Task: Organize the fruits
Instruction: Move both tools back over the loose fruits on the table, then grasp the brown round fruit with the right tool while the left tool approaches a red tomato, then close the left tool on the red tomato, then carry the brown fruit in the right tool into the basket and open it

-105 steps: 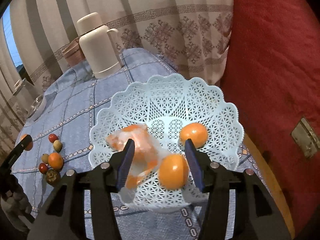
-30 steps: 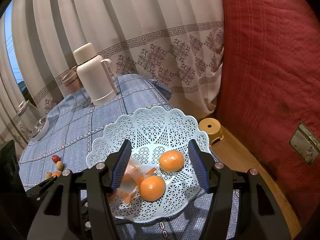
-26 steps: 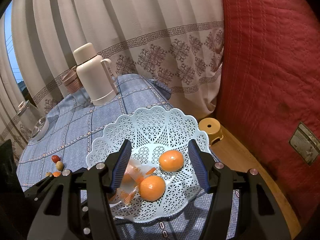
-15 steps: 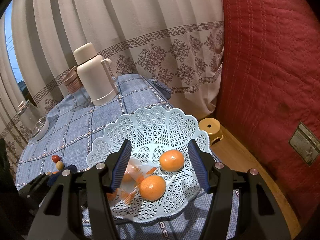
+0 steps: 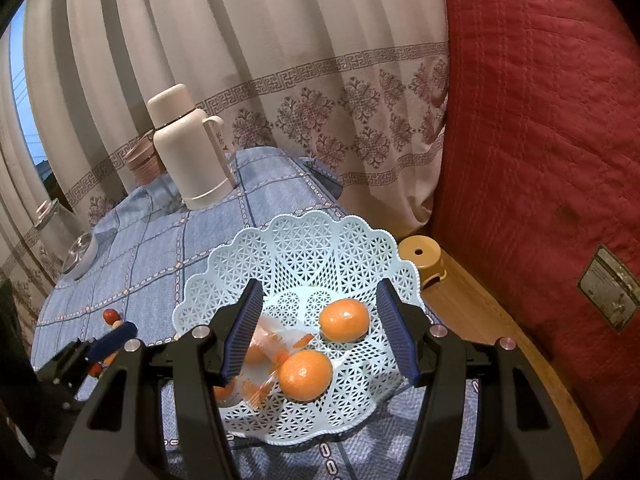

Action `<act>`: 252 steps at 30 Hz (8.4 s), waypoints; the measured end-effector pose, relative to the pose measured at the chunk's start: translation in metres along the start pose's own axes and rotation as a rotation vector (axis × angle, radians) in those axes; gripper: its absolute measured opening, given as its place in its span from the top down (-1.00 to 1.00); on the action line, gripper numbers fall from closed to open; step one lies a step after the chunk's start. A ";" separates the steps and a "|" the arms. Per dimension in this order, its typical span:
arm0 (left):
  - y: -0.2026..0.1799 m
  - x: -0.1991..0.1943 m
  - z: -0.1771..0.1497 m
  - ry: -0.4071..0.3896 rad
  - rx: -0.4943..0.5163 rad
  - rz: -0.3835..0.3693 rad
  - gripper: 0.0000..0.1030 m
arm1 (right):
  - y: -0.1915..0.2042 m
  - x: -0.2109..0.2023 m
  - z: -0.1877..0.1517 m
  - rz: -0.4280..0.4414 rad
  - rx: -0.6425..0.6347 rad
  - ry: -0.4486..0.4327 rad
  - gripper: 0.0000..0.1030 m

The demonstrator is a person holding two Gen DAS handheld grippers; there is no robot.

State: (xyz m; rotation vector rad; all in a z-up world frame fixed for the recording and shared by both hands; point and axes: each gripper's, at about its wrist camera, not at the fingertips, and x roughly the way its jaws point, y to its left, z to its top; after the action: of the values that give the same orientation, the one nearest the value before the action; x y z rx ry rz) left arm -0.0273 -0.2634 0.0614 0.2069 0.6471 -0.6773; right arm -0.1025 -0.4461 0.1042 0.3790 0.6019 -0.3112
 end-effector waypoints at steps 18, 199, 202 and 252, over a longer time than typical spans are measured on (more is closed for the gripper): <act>-0.012 0.009 0.000 -0.002 0.032 0.015 -0.54 | -0.001 0.000 0.000 0.003 -0.003 -0.001 -0.18; 0.188 -0.068 -0.097 0.042 -0.357 0.164 0.42 | 0.196 0.039 -0.120 0.399 -0.342 0.310 0.15; 0.187 -0.069 -0.097 0.041 -0.358 0.165 0.42 | 0.194 0.035 -0.114 0.401 -0.332 0.294 0.15; 0.181 -0.065 -0.096 0.056 -0.347 0.178 0.42 | 0.046 0.021 -0.057 0.117 -0.096 0.162 0.14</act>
State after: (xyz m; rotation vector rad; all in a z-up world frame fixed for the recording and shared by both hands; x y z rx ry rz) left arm 0.0030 -0.0541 0.0216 -0.0389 0.7788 -0.3815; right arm -0.0962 -0.3843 0.0600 0.3470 0.7479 -0.1395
